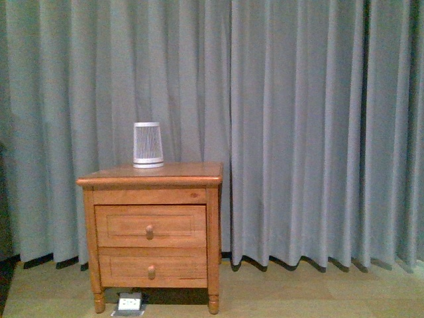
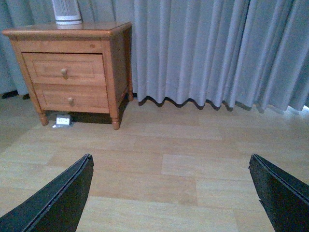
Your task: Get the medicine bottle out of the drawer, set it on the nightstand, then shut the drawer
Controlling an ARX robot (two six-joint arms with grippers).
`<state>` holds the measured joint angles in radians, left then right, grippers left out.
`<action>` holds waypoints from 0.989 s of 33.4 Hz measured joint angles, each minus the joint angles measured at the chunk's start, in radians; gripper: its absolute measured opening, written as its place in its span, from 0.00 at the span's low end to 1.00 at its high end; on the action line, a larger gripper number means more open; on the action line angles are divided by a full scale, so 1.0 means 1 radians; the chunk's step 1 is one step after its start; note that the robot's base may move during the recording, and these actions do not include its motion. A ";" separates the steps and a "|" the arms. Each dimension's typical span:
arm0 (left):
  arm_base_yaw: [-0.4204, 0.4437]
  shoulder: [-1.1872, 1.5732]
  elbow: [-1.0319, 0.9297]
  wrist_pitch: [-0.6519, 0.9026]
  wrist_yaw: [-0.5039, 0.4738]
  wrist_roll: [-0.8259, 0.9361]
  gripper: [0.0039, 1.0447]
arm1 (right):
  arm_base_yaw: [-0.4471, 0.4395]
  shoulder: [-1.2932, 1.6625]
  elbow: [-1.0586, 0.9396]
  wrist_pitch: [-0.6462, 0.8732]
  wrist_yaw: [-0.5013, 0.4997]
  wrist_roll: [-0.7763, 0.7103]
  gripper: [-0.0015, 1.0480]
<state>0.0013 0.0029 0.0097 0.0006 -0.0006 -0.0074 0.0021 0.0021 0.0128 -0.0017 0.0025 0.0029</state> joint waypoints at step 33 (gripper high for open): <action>0.000 0.000 0.000 0.000 0.000 0.000 0.94 | 0.000 0.001 0.000 0.000 0.000 0.000 0.93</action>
<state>0.0013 0.0029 0.0097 0.0002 -0.0002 -0.0074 0.0021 0.0029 0.0128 -0.0017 0.0025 0.0029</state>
